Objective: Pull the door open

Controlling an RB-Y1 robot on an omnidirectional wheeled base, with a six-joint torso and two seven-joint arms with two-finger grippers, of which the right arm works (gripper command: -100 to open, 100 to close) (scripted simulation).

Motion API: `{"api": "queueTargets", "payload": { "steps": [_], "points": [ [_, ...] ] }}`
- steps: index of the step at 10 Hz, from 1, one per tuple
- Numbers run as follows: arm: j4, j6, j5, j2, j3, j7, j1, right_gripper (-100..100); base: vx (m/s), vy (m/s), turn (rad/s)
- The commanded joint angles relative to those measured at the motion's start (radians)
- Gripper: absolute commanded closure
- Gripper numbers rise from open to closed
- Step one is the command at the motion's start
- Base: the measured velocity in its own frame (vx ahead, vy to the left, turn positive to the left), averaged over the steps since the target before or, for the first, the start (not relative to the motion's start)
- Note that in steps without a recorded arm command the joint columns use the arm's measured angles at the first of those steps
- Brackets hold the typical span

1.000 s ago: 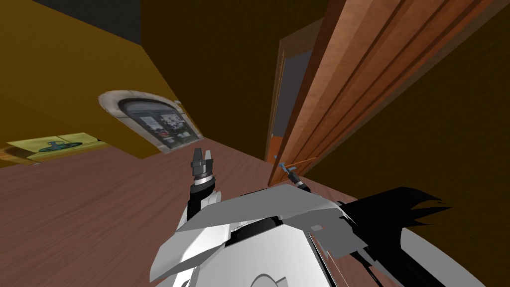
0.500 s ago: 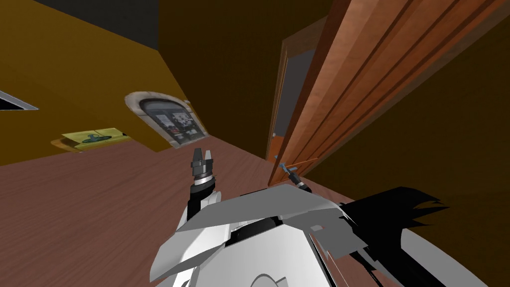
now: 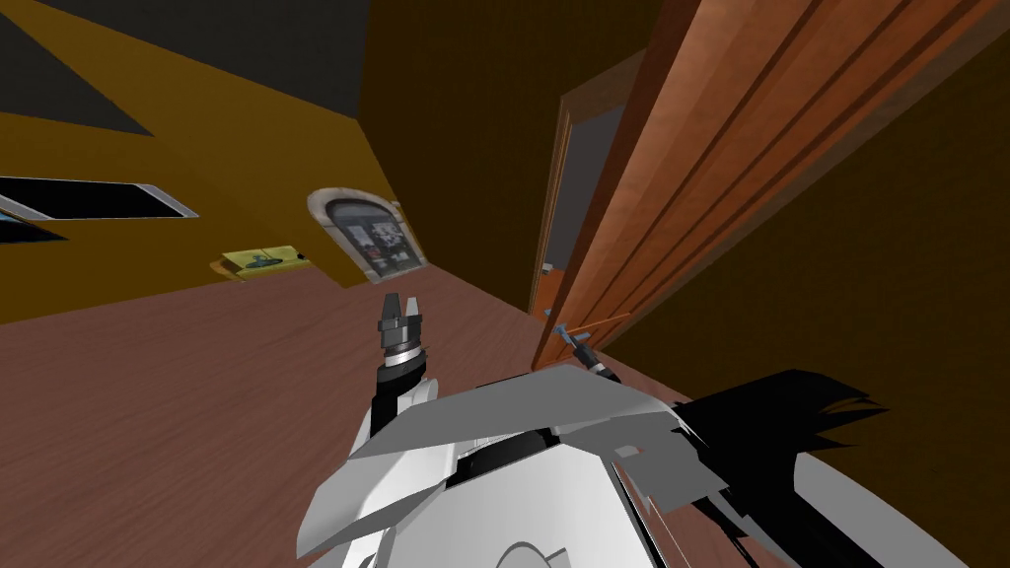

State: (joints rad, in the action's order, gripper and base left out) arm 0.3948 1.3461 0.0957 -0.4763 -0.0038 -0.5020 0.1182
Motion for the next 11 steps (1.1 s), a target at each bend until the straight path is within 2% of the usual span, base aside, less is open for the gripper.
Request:
{"api": "queueTargets", "payload": {
  "steps": [1,2,3,6,7,11],
  "points": [
    [-0.016,0.016,0.0,-0.004,-0.002,-0.001,-0.002,100,-0.191,-0.078,0.126],
    [-0.02,0.022,0.001,-0.006,-0.003,-0.002,0.0,100,-0.19,-0.07,0.12],
    [-0.002,0.009,0.002,-0.001,0.001,-0.001,0.006,100,-0.09,-0.031,0.033],
    [-0.012,-0.024,-0.007,0.013,0.005,0.014,-0.029,100,-0.156,-0.058,0.132],
    [-0.012,-0.024,-0.007,0.013,0.005,0.014,-0.029,100,-0.109,-0.045,0.034],
    [-0.024,-0.079,-0.025,0.033,0.009,0.038,-0.088,100,-0.186,-0.061,0.136]
  ]
}}
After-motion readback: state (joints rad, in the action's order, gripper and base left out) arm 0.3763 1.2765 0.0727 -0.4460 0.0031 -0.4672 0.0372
